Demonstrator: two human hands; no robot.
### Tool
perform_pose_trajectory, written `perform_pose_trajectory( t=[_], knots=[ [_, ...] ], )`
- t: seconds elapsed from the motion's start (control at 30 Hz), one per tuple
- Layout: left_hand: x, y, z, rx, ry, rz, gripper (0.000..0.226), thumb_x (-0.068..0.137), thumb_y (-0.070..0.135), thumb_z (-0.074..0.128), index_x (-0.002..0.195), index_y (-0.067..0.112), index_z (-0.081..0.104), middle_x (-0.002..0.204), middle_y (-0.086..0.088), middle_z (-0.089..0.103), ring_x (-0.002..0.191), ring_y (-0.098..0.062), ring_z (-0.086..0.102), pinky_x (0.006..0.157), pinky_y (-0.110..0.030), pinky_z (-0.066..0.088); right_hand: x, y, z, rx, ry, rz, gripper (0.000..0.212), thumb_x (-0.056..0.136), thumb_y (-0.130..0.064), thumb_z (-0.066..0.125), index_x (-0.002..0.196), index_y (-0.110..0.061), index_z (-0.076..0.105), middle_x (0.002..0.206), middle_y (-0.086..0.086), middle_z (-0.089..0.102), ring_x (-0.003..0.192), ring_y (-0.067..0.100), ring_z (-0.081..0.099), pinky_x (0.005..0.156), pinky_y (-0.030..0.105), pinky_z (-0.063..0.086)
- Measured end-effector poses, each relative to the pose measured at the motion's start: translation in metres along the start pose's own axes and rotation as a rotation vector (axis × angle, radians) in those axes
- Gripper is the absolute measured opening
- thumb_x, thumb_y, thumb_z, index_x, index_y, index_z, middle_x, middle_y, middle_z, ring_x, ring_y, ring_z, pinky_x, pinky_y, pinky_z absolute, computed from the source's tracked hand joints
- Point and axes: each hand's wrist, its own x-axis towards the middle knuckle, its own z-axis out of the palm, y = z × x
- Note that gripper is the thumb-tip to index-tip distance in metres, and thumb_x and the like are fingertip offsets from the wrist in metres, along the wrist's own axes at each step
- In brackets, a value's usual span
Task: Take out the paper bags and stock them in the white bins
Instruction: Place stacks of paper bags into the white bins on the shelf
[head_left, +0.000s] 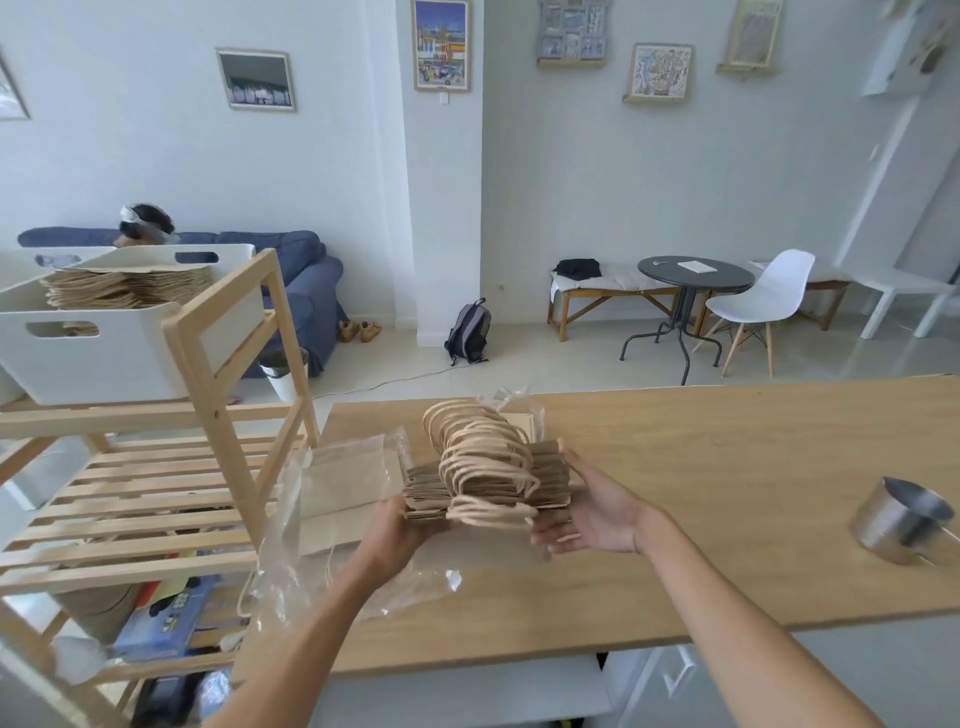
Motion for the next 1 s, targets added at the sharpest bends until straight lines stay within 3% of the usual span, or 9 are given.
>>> perform_pose_trajectory(
  t=[0.1, 0.23, 0.4, 0.5, 0.6, 0.67, 0.73, 0.8, 1.0],
  knots=[
    [-0.004, -0.008, 0.013, -0.134, -0.066, -0.138, 0.025, 0.081, 0.019, 0.086, 0.105, 0.024, 0.078, 0.11, 0.007, 0.078, 0.11, -0.012, 0.07, 0.1, -0.038, 0.053, 0.001, 0.031, -0.007, 0.037, -0.021, -0.018, 0.113, 0.06, -0.096, 0.055, 0.136, -0.012, 0.051, 0.129, 0.026, 0.068, 0.116, 0.034, 0.066, 0.099, 0.045, 0.055],
    [-0.012, -0.018, 0.027, -0.226, -0.131, -0.283, 0.032, 0.083, 0.018, 0.084, 0.113, 0.014, 0.077, 0.116, 0.001, 0.078, 0.115, -0.018, 0.069, 0.106, -0.044, 0.051, 0.001, 0.063, -0.008, 0.028, -0.059, -0.001, 0.115, 0.054, -0.073, 0.084, 0.139, -0.01, 0.038, 0.144, 0.019, 0.061, 0.136, 0.029, 0.057, 0.109, 0.046, 0.048],
    [-0.014, -0.018, 0.037, -0.378, -0.063, -0.393, 0.045, 0.078, 0.021, 0.089, 0.117, 0.011, 0.071, 0.109, -0.003, 0.079, 0.11, -0.027, 0.072, 0.089, -0.032, 0.059, 0.007, 0.058, 0.005, -0.307, 0.145, -0.027, 0.082, 0.071, -0.032, 0.094, 0.132, -0.027, 0.039, 0.114, 0.013, 0.078, 0.106, 0.025, 0.075, 0.106, 0.055, 0.052],
    [-0.021, -0.011, 0.046, -0.458, 0.011, -0.386, 0.085, 0.072, 0.051, 0.088, 0.142, 0.021, 0.049, 0.129, 0.002, 0.071, 0.122, -0.017, 0.066, 0.102, -0.037, 0.052, 0.018, 0.062, 0.018, -0.548, 0.458, -0.12, 0.065, 0.076, -0.05, 0.085, 0.128, -0.025, 0.055, 0.092, -0.003, 0.08, 0.071, 0.013, 0.072, 0.079, 0.044, 0.06],
    [-0.028, -0.007, 0.054, -0.47, 0.093, -0.393, 0.105, 0.072, 0.065, 0.079, 0.156, 0.026, 0.028, 0.153, 0.002, 0.05, 0.142, -0.016, 0.046, 0.121, -0.046, 0.033, 0.015, 0.067, 0.022, -0.82, 0.628, -0.098, 0.085, 0.068, -0.086, 0.065, 0.137, -0.037, 0.052, 0.121, -0.012, 0.073, 0.113, 0.019, 0.069, 0.087, 0.034, 0.055],
    [-0.032, -0.005, 0.058, -0.47, 0.138, -0.363, 0.099, 0.074, 0.066, 0.077, 0.154, 0.024, 0.036, 0.15, 0.0, 0.054, 0.141, -0.018, 0.048, 0.121, -0.051, 0.033, 0.017, 0.075, 0.017, -0.989, 0.715, -0.131, 0.09, 0.065, -0.095, 0.055, 0.135, -0.038, 0.055, 0.125, -0.007, 0.069, 0.122, 0.023, 0.061, 0.088, 0.034, 0.052],
    [-0.035, -0.001, 0.061, -0.458, 0.179, -0.333, 0.094, 0.075, 0.068, 0.075, 0.152, 0.027, 0.041, 0.149, 0.002, 0.056, 0.14, -0.016, 0.049, 0.12, -0.051, 0.033, 0.017, 0.083, 0.022, -0.806, 0.679, -0.245, 0.083, 0.064, -0.085, 0.069, 0.13, -0.036, 0.058, 0.122, -0.007, 0.066, 0.123, 0.018, 0.058, 0.093, 0.028, 0.051],
    [-0.038, 0.003, 0.063, -0.433, 0.197, -0.311, 0.104, 0.075, 0.074, 0.069, 0.16, 0.037, 0.022, 0.163, 0.009, 0.036, 0.149, -0.008, 0.033, 0.125, -0.042, 0.023, 0.017, 0.09, 0.03, -0.481, 0.612, -0.323, 0.088, 0.058, -0.07, 0.088, 0.131, -0.034, 0.055, 0.121, -0.012, 0.07, 0.121, 0.011, 0.064, 0.096, 0.022, 0.051],
    [-0.038, 0.011, 0.062, -0.424, 0.242, -0.311, 0.083, 0.069, 0.098, 0.042, 0.139, 0.057, 0.024, 0.15, 0.034, 0.027, 0.143, 0.011, 0.023, 0.106, 0.002, 0.016, 0.021, 0.108, 0.042, -0.129, 0.625, -0.438, 0.11, 0.054, -0.057, 0.097, 0.148, -0.028, 0.048, 0.135, -0.007, 0.069, 0.131, 0.012, 0.059, 0.118, 0.044, 0.041]
  ],
)
